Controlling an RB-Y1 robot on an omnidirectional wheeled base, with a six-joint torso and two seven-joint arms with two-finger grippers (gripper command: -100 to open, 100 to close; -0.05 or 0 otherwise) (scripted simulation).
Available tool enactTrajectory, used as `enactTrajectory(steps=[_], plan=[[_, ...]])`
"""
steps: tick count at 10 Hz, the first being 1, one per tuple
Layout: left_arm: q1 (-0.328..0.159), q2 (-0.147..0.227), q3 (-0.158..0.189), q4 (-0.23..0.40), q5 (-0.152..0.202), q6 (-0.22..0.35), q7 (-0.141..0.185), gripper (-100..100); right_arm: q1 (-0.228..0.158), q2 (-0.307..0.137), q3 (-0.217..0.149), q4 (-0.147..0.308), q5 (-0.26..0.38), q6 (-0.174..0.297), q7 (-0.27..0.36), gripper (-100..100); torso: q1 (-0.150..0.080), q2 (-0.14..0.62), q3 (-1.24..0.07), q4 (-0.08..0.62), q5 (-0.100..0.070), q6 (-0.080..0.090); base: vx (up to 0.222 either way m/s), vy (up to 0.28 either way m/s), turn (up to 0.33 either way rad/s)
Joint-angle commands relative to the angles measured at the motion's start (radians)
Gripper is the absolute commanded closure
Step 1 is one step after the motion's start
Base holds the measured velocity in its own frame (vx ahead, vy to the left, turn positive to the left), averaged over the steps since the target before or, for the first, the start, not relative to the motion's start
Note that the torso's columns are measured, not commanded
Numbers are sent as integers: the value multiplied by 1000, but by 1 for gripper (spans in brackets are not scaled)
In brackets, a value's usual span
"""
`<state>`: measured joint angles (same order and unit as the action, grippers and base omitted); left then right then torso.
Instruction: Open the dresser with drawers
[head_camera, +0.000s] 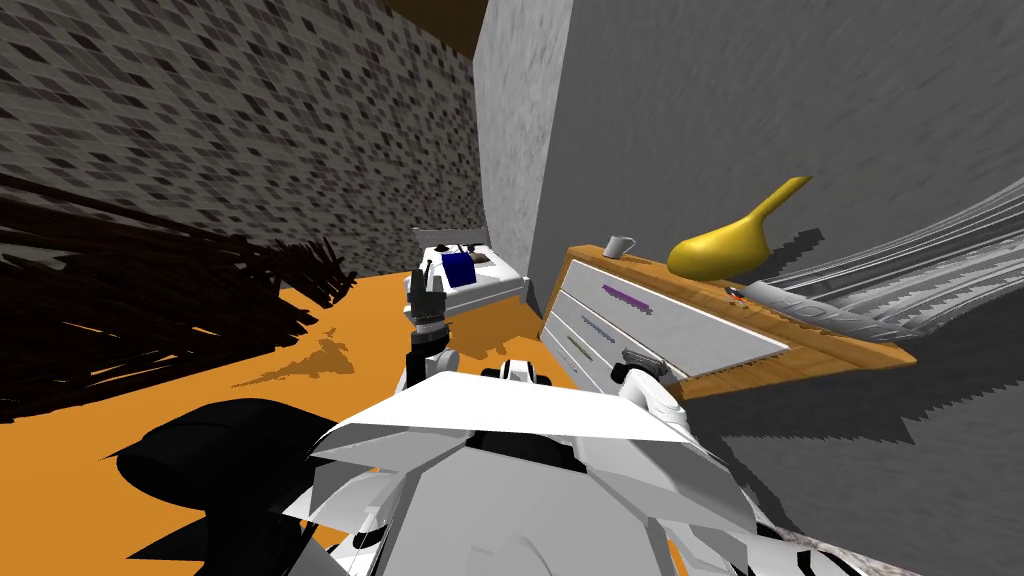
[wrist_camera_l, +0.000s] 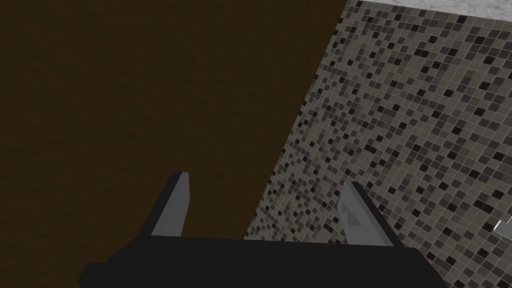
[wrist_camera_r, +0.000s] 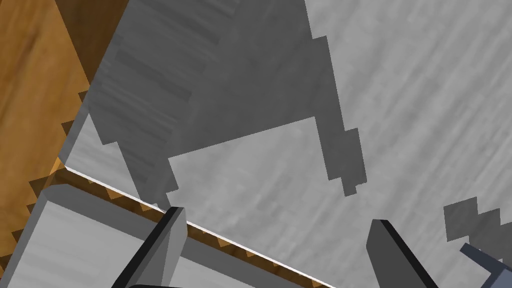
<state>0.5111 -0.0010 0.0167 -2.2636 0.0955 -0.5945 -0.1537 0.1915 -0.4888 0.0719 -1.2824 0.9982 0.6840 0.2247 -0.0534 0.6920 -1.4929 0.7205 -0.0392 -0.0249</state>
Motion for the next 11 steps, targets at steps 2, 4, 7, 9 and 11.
enactTrajectory(steps=[2,4,7,9,11], plan=[[0,0,0,0,0,0,0,0,-30,6,24,73,46,36,14,-100,5,1,1,1,0,-4,27,62,93],[0,0,0,0,0,0,0,0,-30,6,24,73,46,36,14,-100,8,7,3,4,5,-2,5,14,-1],[0,0,0,0,0,0,0,0,-30,6,24,73,46,36,14,-100,7,6,3,5,7,-1,3,-3,3],[0,0,0,0,0,0,0,0,-55,6,38,142,117,103,28,-100,12,6,2,6,9,-3,22,86,168],[0,0,0,0,0,0,0,0,-66,7,44,173,150,133,34,-100,29,13,4,10,21,1,69,101,132]])
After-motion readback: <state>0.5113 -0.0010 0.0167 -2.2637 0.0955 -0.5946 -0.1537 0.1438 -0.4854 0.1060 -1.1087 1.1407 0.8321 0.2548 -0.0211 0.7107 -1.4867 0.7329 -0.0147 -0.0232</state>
